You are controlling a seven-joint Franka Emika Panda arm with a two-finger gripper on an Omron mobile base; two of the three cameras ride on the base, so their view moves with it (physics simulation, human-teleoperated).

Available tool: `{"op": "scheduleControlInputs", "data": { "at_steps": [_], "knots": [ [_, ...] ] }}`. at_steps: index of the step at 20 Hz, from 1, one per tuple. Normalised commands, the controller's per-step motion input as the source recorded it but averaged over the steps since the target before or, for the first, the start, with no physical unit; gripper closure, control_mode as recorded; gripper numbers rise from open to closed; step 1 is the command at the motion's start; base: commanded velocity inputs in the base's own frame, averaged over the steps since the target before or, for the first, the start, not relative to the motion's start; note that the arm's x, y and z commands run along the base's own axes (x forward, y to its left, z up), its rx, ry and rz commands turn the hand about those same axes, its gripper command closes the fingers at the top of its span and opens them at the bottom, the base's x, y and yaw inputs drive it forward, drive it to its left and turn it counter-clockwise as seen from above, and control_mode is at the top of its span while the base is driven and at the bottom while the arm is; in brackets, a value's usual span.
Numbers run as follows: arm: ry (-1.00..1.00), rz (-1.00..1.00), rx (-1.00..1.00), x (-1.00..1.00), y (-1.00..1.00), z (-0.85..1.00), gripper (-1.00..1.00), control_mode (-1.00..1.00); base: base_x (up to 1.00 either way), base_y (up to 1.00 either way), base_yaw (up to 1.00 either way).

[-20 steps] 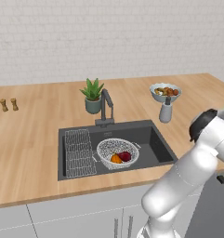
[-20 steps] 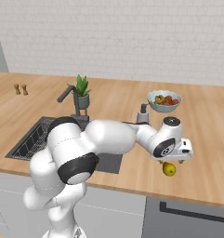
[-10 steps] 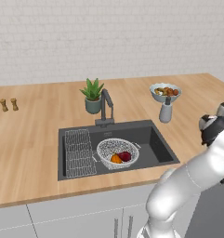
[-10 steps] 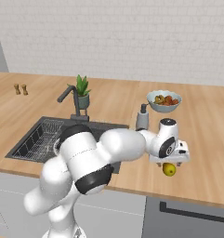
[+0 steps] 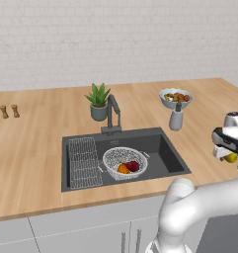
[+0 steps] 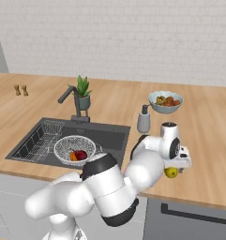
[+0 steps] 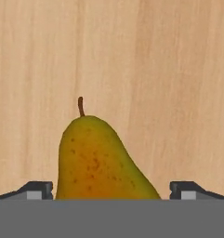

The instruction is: Put the colander in the sink, put the pear, pear, orange in the colander, and turn on the sink faucet and pour water over the colander.

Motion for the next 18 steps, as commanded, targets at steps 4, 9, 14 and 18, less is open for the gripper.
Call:
{"op": "scheduleControlInputs", "data": {
  "at_steps": [4, 9, 14, 18],
  "knots": [
    [0.14, -0.02, 0.0, -0.18, -0.09, -0.42, 1.0, -1.0, 0.0, 0.0, 0.0],
    [0.04, -0.04, 0.0, -0.34, -0.07, -0.28, 1.0, -1.0, 0.0, 0.0, 0.0],
    [-0.14, 0.0, 0.0, -0.61, 0.03, 0.02, 1.0, -1.0, 0.0, 0.0, 0.0],
    [-0.6, 0.0, 0.0, -0.46, 0.4, 0.54, 1.0, -1.0, 0.0, 0.0, 0.0]
  ]
}}
